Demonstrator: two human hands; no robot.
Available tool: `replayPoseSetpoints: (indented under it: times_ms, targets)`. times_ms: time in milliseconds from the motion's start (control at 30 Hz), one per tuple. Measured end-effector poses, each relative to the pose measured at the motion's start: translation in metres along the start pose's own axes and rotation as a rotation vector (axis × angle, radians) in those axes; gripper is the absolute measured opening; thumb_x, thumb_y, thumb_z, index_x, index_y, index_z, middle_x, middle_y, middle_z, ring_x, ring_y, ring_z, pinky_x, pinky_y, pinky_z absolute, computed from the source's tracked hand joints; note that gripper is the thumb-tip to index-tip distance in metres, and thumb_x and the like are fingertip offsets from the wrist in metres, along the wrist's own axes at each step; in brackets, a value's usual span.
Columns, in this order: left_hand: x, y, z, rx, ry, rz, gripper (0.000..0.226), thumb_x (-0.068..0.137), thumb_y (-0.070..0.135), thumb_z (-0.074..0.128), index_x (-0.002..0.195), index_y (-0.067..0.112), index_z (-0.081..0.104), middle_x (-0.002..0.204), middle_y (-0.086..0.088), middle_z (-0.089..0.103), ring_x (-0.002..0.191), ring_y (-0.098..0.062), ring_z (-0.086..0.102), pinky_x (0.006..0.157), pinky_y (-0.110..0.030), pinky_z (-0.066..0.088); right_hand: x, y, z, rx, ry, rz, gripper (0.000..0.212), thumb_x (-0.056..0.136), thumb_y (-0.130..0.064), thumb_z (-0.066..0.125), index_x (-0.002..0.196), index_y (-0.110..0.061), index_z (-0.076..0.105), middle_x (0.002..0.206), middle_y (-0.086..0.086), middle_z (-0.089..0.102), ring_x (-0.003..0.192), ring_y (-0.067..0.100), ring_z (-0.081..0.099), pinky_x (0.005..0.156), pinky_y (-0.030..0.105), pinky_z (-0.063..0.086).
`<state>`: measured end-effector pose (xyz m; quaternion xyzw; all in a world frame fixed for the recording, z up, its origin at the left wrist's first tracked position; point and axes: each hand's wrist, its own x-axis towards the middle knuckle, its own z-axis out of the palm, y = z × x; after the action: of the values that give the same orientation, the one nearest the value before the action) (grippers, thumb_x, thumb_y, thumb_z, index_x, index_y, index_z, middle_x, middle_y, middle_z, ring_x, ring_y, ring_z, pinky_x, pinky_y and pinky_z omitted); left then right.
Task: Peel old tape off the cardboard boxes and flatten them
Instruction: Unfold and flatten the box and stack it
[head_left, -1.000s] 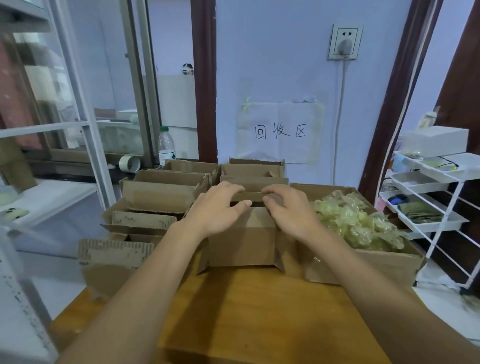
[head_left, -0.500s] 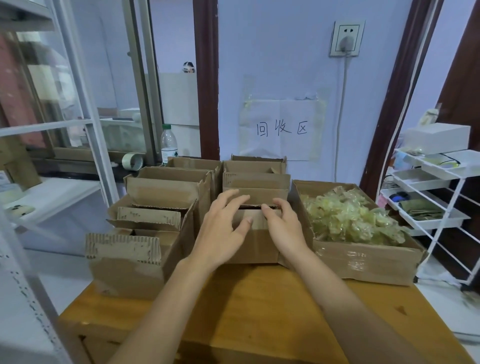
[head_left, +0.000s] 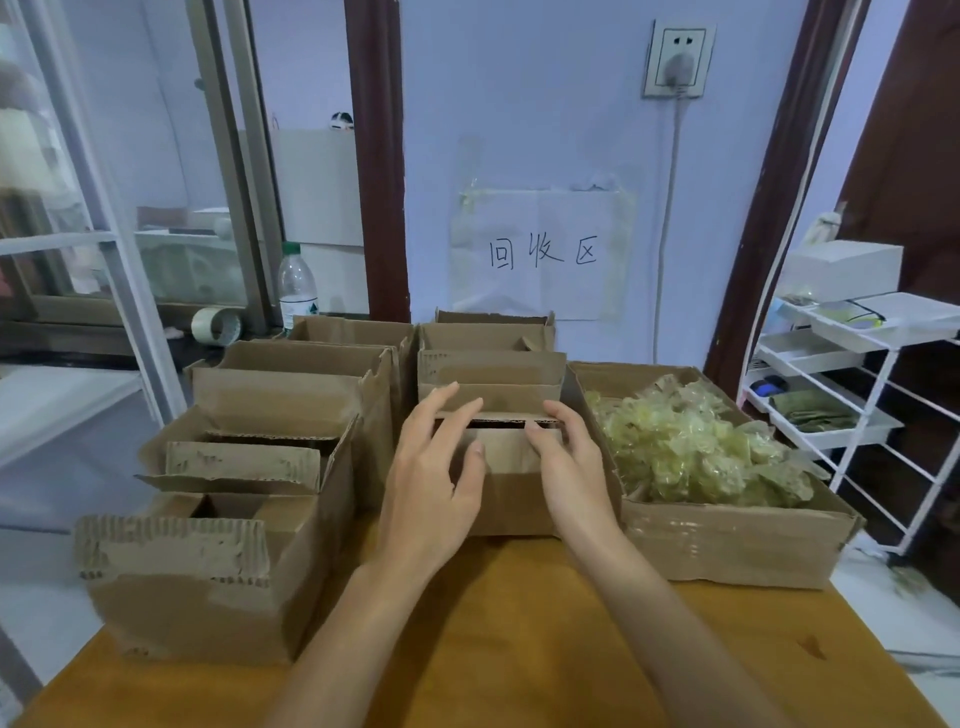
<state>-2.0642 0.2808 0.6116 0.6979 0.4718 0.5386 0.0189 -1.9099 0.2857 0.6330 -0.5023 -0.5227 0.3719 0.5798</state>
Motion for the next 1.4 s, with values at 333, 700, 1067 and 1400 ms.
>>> replayPoseSetpoints:
  times_ms: [333, 700, 1067, 1400]
  targets:
    - [-0.004, -0.012, 0.010, 0.039, 0.042, 0.061, 0.042, 0.100, 0.023, 0.057, 0.142, 0.017, 0.063, 0.156, 0.002, 0.046, 0.147, -0.014, 0.040, 0.118, -0.036, 0.038, 0.002, 0.022, 0.006, 0.049, 0.043, -0.043, 0.030, 0.099, -0.047, 0.057, 0.129, -0.048, 0.058, 0.130, -0.014, 0.064, 0.121, 0.009, 0.061, 0.100, 0.033, 0.052]
    - [0.002, -0.018, 0.014, 0.002, 0.037, 0.050, 0.045, 0.099, 0.021, 0.058, 0.144, 0.015, 0.060, 0.157, 0.001, 0.044, 0.147, -0.013, 0.040, 0.117, -0.045, 0.044, 0.008, 0.031, 0.004, 0.022, 0.034, -0.089, 0.029, 0.106, -0.038, 0.055, 0.132, -0.049, 0.056, 0.130, -0.014, 0.064, 0.120, 0.008, 0.062, 0.103, 0.039, 0.053]
    - [-0.022, -0.018, 0.027, 0.015, 0.163, 0.064, 0.048, 0.097, 0.015, 0.061, 0.146, 0.013, 0.058, 0.161, -0.004, 0.036, 0.148, -0.009, 0.036, 0.111, -0.027, 0.045, -0.005, 0.039, -0.008, 0.012, -0.030, -0.115, 0.035, 0.106, -0.029, 0.057, 0.134, -0.049, 0.052, 0.130, -0.016, 0.063, 0.119, 0.006, 0.062, 0.097, 0.029, 0.055]
    - [-0.019, 0.009, -0.001, -0.083, 0.108, -0.138, 0.044, 0.106, 0.022, 0.053, 0.149, 0.024, 0.054, 0.158, 0.009, 0.041, 0.141, 0.012, 0.031, 0.109, 0.000, 0.021, -0.014, 0.007, -0.013, 0.158, -0.003, 0.008, 0.029, 0.101, -0.011, 0.060, 0.124, -0.030, 0.063, 0.124, -0.010, 0.065, 0.109, 0.000, 0.062, 0.086, 0.021, 0.050]
